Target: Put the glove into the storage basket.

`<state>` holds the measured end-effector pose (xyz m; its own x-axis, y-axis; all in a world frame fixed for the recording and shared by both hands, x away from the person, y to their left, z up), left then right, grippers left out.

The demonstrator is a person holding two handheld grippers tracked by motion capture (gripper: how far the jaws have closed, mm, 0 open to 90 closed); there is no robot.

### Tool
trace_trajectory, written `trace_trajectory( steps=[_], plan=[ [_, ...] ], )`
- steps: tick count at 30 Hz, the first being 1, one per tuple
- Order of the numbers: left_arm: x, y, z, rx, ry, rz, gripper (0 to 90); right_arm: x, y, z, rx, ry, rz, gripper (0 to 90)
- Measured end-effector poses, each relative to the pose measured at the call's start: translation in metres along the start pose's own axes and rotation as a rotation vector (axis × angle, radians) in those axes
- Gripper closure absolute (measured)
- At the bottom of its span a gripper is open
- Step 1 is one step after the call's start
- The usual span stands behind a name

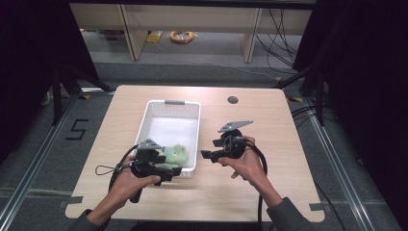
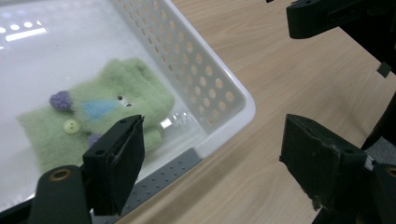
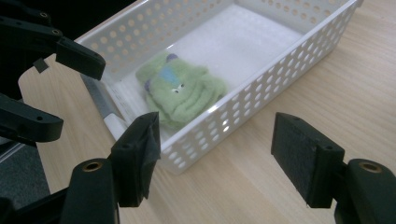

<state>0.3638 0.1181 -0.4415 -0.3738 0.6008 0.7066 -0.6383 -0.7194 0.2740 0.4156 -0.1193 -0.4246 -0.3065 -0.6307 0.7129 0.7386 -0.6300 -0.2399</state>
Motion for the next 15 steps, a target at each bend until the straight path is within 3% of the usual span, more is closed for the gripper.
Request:
trace_trajectory(
  steps=[1, 3, 4, 7, 10, 15],
  plan=[
    [-0.001, 0.001, -0.001, -0.002, 0.002, -0.002, 21.2, 0.001, 0.002, -0.002, 0.018, 0.010, -0.006, 33.9],
    [-0.002, 0.005, -0.002, -0.013, 0.005, -0.003, 21.2, 0.006, -0.001, -0.007, -0.001, 0.010, -0.009, 33.9],
    [-0.003, 0.006, -0.003, -0.019, 0.003, -0.007, 21.2, 0.007, 0.001, -0.008, 0.017, 0.018, -0.015, 33.9],
    [-0.005, 0.012, -0.005, -0.036, -0.001, -0.006, 21.2, 0.010, -0.001, -0.016, 0.000, 0.018, -0.006, 33.9],
    [-0.008, 0.018, -0.006, -0.042, 0.006, -0.019, 21.2, 0.013, 0.002, -0.022, 0.017, 0.023, -0.017, 33.9],
    [-0.012, 0.027, -0.009, -0.048, 0.018, -0.034, 21.2, 0.016, 0.003, -0.033, -0.019, 0.027, -0.004, 33.7]
  ],
)
Point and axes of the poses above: each handheld gripper's, and its own axes: x roughly backward along the jaws, z roughly out of its top, y roughly to its right, the point moved 3 cm from there along -x, roughly forward along the jaws, and after that the axes turned 5 degrees about -y, right-handed, at the moved point
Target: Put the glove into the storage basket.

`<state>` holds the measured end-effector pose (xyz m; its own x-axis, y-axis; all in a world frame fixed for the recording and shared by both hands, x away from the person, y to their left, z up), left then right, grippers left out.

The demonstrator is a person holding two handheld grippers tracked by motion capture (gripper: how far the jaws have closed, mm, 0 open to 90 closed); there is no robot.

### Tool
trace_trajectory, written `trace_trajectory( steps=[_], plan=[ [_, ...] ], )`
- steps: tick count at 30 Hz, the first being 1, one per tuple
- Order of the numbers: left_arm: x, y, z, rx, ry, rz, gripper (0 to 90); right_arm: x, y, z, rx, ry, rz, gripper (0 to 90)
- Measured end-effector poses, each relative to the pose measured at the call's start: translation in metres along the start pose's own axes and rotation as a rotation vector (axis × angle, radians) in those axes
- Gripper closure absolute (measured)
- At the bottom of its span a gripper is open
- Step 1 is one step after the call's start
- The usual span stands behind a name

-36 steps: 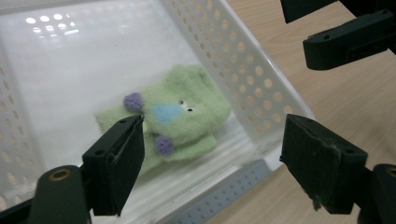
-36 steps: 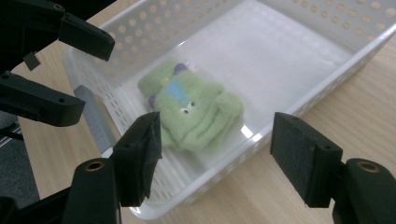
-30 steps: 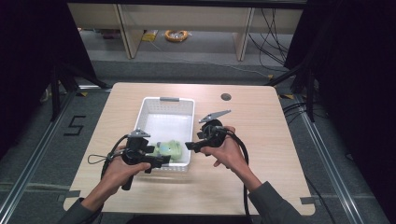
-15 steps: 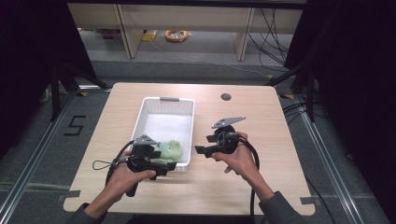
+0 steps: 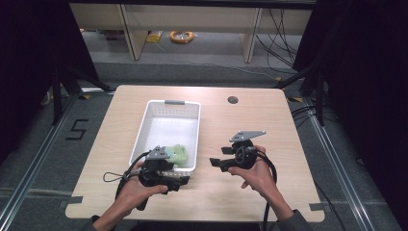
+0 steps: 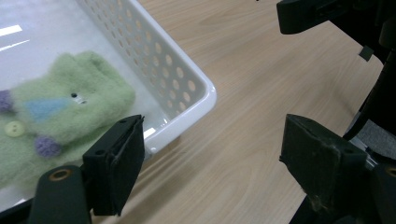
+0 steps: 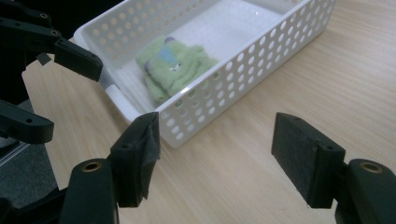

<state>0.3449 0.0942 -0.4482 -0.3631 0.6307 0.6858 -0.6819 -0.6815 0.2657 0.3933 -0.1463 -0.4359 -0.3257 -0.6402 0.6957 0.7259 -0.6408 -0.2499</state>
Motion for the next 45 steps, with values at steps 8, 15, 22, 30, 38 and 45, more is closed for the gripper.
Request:
trace_trajectory(
  steps=[8, 15, 22, 30, 38, 45],
  plan=[
    [-0.004, 0.009, -0.007, -0.043, -0.009, -0.001, 21.2, 0.004, 0.008, -0.015, -0.012, 0.029, 0.001, 33.4],
    [-0.008, 0.014, -0.013, -0.047, -0.006, -0.006, 21.2, 0.009, 0.011, -0.030, -0.043, 0.038, 0.013, 32.8],
    [-0.012, 0.016, -0.019, -0.036, 0.004, -0.023, 21.2, 0.014, 0.014, -0.041, -0.051, 0.055, 0.004, 32.0],
    [-0.016, 0.021, -0.026, -0.038, 0.003, -0.043, 21.2, 0.017, 0.016, -0.056, -0.051, 0.067, 0.007, 31.3],
    [-0.022, 0.027, -0.032, -0.050, 0.010, -0.065, 20.5, 0.021, 0.017, -0.070, -0.058, 0.062, -0.003, 31.0],
    [-0.028, 0.030, -0.041, -0.069, 0.008, -0.076, 19.6, 0.020, 0.017, -0.080, -0.061, 0.063, 0.005, 29.3]
  ],
)
Point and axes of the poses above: each handheld gripper's, and its own axes: x roughly backward along the jaws, z roughly out of its top, y roughly to its right, the point moved 3 cm from there along -x, roughly forward along the jaws, and after that the axes turned 5 degrees about -y, right-handed, at the moved point
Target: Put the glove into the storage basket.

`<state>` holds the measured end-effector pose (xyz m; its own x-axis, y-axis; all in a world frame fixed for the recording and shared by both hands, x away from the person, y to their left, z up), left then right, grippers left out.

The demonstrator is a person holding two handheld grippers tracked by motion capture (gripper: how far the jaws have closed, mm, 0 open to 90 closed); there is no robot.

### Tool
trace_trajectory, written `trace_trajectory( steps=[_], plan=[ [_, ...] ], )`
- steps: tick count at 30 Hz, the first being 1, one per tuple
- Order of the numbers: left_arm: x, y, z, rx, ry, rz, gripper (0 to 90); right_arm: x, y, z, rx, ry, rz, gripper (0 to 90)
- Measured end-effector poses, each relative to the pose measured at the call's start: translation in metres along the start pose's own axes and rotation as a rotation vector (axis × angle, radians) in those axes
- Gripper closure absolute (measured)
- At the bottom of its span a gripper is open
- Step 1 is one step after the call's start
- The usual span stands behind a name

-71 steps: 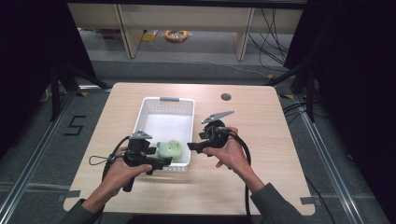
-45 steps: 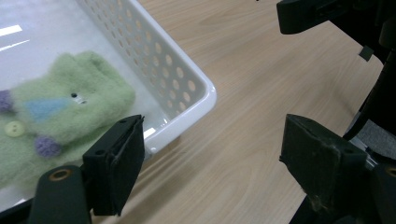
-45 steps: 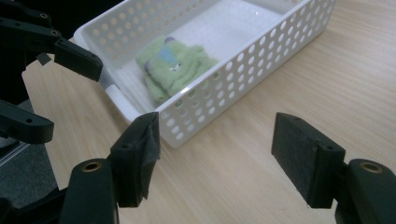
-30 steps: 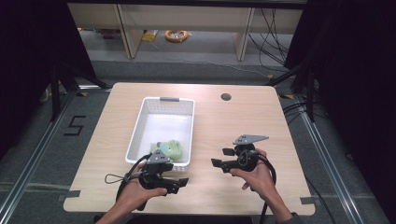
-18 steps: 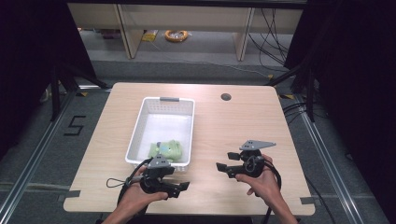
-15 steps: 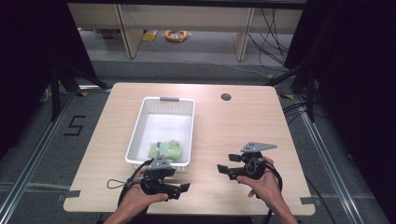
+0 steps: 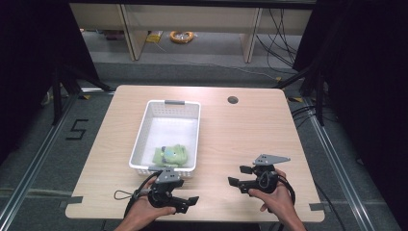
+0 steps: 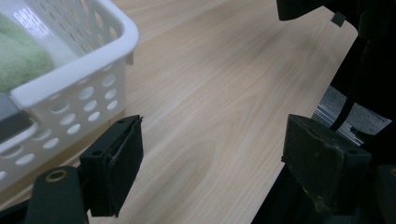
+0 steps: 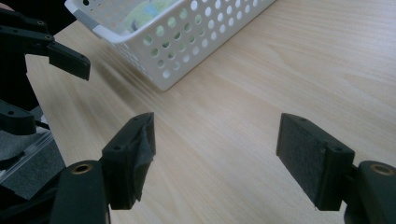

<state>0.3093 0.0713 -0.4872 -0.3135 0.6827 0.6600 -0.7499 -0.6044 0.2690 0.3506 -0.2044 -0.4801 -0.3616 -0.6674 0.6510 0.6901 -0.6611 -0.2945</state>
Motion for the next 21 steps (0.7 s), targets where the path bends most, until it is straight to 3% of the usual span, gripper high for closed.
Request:
trace_trajectory(
  steps=[2, 3, 4, 5, 6, 7, 11, 13, 14, 15, 16, 17, 18, 19, 20, 21],
  plan=[
    [-0.002, 0.001, -0.003, -0.007, -0.012, 0.000, 19.4, 0.001, -0.003, -0.002, -0.019, 0.001, 0.012, 29.0],
    [-0.003, 0.001, -0.005, -0.007, -0.014, -0.002, 19.2, 0.002, -0.001, -0.003, 0.000, -0.006, -0.007, 28.6],
    [-0.005, 0.002, -0.007, -0.003, -0.017, -0.004, 19.1, 0.001, -0.002, -0.003, -0.003, 0.005, 0.011, 28.1],
    [-0.006, 0.003, -0.008, 0.005, -0.022, -0.002, 19.0, 0.002, -0.005, -0.005, -0.029, -0.008, 0.011, 27.4],
    [-0.006, 0.003, -0.010, -0.004, -0.028, -0.003, 18.9, 0.001, -0.002, -0.005, 0.021, 0.013, 0.006, 26.6],
    [-0.007, 0.003, -0.010, -0.008, -0.021, -0.006, 18.8, 0.001, -0.006, -0.007, -0.007, 0.010, 0.021, 26.1],
    [-0.009, 0.004, -0.015, -0.021, -0.023, -0.005, 18.4, 0.001, -0.007, -0.011, 0.019, 0.006, 0.018, 23.2],
    [-0.009, 0.004, -0.017, -0.038, -0.041, 0.004, 18.1, 0.000, -0.010, -0.015, 0.003, 0.016, 0.041, 22.5],
    [-0.010, 0.005, -0.019, -0.031, -0.041, 0.005, 18.1, 0.002, -0.013, -0.017, -0.015, -0.012, 0.040, 22.1],
    [-0.010, 0.006, -0.019, -0.050, -0.037, -0.001, 18.0, 0.001, -0.013, -0.019, 0.007, 0.002, 0.055, 21.8],
    [-0.011, 0.007, -0.021, -0.034, -0.040, 0.000, 18.0, 0.002, -0.013, -0.020, 0.021, 0.003, 0.047, 21.8],
    [-0.012, 0.008, -0.022, -0.047, -0.037, -0.004, 18.0, 0.002, -0.012, -0.021, 0.035, 0.012, 0.050, 21.7],
    [-0.012, 0.008, -0.024, -0.045, -0.049, 0.003, 18.0, 0.003, -0.014, -0.023, 0.019, 0.010, 0.050, 21.5],
    [-0.013, 0.009, -0.025, -0.044, -0.046, -0.002, 17.9, 0.002, -0.012, -0.025, 0.036, 0.018, 0.042, 21.5],
    [-0.013, 0.009, -0.026, -0.061, -0.042, -0.001, 17.9, 0.004, -0.015, -0.027, 0.020, 0.011, 0.049, 21.5],
    [-0.014, 0.010, -0.028, -0.053, -0.043, 0.006, 17.9, 0.004, -0.016, -0.029, 0.006, -0.004, 0.049, 21.6]
  ],
)
Point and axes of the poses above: each handheld gripper's, and its own axes: x roughly backward along the jaws, z roughly out of its top, y roughly to its right, the point moved 3 cm from there along -x, roughly forward along the jaws, and after that the axes turned 5 degrees about -y, right-handed, at the moved point
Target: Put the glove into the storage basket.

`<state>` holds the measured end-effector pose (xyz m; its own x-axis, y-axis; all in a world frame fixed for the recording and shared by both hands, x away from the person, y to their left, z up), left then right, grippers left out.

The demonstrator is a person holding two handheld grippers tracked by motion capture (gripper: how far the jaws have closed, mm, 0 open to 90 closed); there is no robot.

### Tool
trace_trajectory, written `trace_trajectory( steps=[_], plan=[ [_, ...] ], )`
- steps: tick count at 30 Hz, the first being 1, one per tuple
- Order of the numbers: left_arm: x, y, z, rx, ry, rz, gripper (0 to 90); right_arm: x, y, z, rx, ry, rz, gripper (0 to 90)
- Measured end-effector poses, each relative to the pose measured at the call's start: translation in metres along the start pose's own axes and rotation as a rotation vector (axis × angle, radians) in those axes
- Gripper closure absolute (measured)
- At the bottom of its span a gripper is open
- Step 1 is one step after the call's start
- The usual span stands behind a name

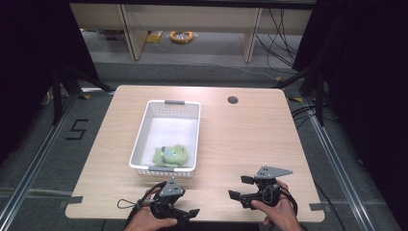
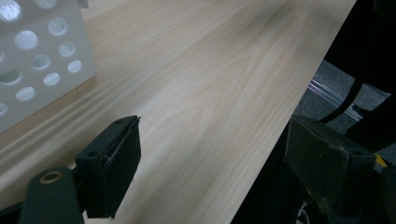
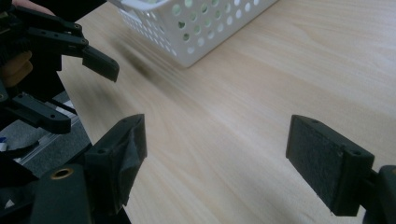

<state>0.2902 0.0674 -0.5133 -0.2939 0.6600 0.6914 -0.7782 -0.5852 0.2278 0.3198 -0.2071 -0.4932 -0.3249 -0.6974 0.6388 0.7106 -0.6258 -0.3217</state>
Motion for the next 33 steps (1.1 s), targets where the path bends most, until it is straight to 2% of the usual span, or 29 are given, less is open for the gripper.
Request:
trace_trajectory(
  steps=[1, 2, 4, 5, 6, 7, 8, 10, 11, 13, 14, 15, 16, 17, 18, 19, 20, 21, 22, 24, 25, 26, 27, 28, 30, 33],
  plan=[
    [-0.001, 0.001, -0.001, 0.000, 0.002, -0.007, 17.9, -0.001, 0.002, -0.002, 0.023, 0.011, 0.002, 21.6],
    [-0.001, 0.002, -0.002, 0.005, 0.000, -0.008, 17.9, -0.001, 0.000, -0.005, -0.010, 0.000, 0.002, 21.5],
    [-0.001, 0.002, -0.004, 0.011, 0.009, -0.004, 17.9, 0.000, 0.003, -0.008, 0.024, -0.008, -0.014, 21.5],
    [-0.002, 0.003, -0.006, 0.021, 0.009, -0.004, 17.9, 0.000, -0.001, -0.011, -0.011, -0.016, -0.002, 21.3],
    [-0.001, 0.003, -0.007, -0.001, 0.001, -0.001, 17.8, 0.000, 0.002, -0.012, 0.033, -0.005, -0.011, 21.1],
    [-0.002, 0.003, -0.008, 0.005, 0.007, -0.003, 17.8, 0.001, -0.001, -0.015, 0.003, -0.017, -0.012, 20.9],
    [-0.002, 0.003, -0.009, 0.002, 0.003, -0.002, 17.8, 0.002, 0.001, -0.017, 0.025, -0.015, -0.019, 20.9],
    [-0.001, 0.003, -0.011, -0.002, -0.002, 0.001, 17.8, 0.002, 0.002, -0.021, 0.020, -0.009, -0.023, 20.9],
    [-0.001, 0.003, -0.012, -0.001, 0.003, 0.005, 17.8, 0.004, 0.003, -0.022, 0.033, -0.017, -0.017, 20.9],
    [-0.002, 0.004, -0.014, 0.005, -0.007, 0.010, 17.8, 0.006, 0.003, -0.026, 0.024, -0.028, -0.033, 20.9],
    [-0.002, 0.004, -0.016, -0.006, -0.020, 0.025, 17.8, 0.006, 0.000, -0.028, -0.005, -0.030, -0.025, 20.9],
    [-0.003, 0.005, -0.016, -0.003, -0.010, 0.023, 17.8, 0.008, 0.001, -0.030, 0.011, -0.043, -0.037, 20.9],
    [-0.001, 0.003, -0.018, -0.037, -0.033, 0.026, 17.8, 0.007, 0.002, -0.031, 0.035, -0.034, -0.032, 20.8],
    [-0.002, 0.004, -0.019, -0.030, -0.032, 0.025, 17.8, 0.007, 0.003, -0.032, 0.059, -0.045, -0.016, 20.8],
    [-0.003, 0.005, -0.020, -0.009, -0.034, 0.020, 17.8, 0.008, -0.001, -0.035, 0.007, -0.057, -0.024, 20.7],
    [-0.004, 0.005, -0.021, -0.006, -0.030, 0.022, 17.8, 0.009, 0.001, -0.036, 0.045, -0.051, -0.048, 20.6],
    [-0.003, 0.004, -0.021, -0.017, -0.041, 0.034, 17.8, 0.008, 0.001, -0.038, 0.042, -0.057, -0.035, 20.4],
    [-0.003, 0.005, -0.022, -0.022, -0.043, 0.031, 17.8, 0.009, -0.003, -0.040, 0.009, -0.073, -0.040, 20.4],
    [-0.004, 0.006, -0.021, -0.017, -0.023, 0.025, 17.8, 0.009, -0.003, -0.041, 0.020, -0.068, -0.048, 20.4],
    [-0.003, 0.006, -0.021, -0.019, -0.022, 0.025, 17.8, 0.010, -0.001, -0.042, 0.051, -0.072, -0.066, 20.3],
    [-0.004, 0.006, -0.021, -0.020, -0.023, 0.024, 17.8, 0.009, -0.003, -0.043, 0.038, -0.068, -0.062, 20.2],
    [-0.004, 0.005, -0.022, -0.019, -0.026, 0.025, 17.8, 0.009, -0.002, -0.044, 0.046, -0.069, -0.064, 20.2],
    [-0.004, 0.004, -0.022, -0.040, -0.050, 0.026, 17.8, 0.009, -0.001, -0.044, 0.055, -0.074, -0.061, 20.2],
    [-0.005, 0.003, -0.023, -0.039, -0.052, 0.038, 17.8, 0.009, -0.002, -0.044, 0.057, -0.080, -0.066, 20.2],
    [-0.005, 0.003, -0.022, -0.035, -0.048, 0.038, 17.8, 0.009, -0.002, -0.044, 0.060, -0.079, -0.056, 20.2],
    [-0.004, 0.003, -0.022, -0.036, -0.044, 0.035, 17.8, 0.009, -0.001, -0.044, 0.065, -0.081, -0.068, 20.2]
  ],
)
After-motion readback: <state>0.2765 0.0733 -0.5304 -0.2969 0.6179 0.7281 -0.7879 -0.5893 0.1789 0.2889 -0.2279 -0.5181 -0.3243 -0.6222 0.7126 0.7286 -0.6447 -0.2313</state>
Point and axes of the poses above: each handheld gripper's, and its own axes: x roughly backward along the jaws, z roughly out of its top, y roughly to its right, the point moved 3 cm from there along -x, roughly forward along the jaws, and after that the axes turned 5 degrees about -y, right-handed, at the moved point
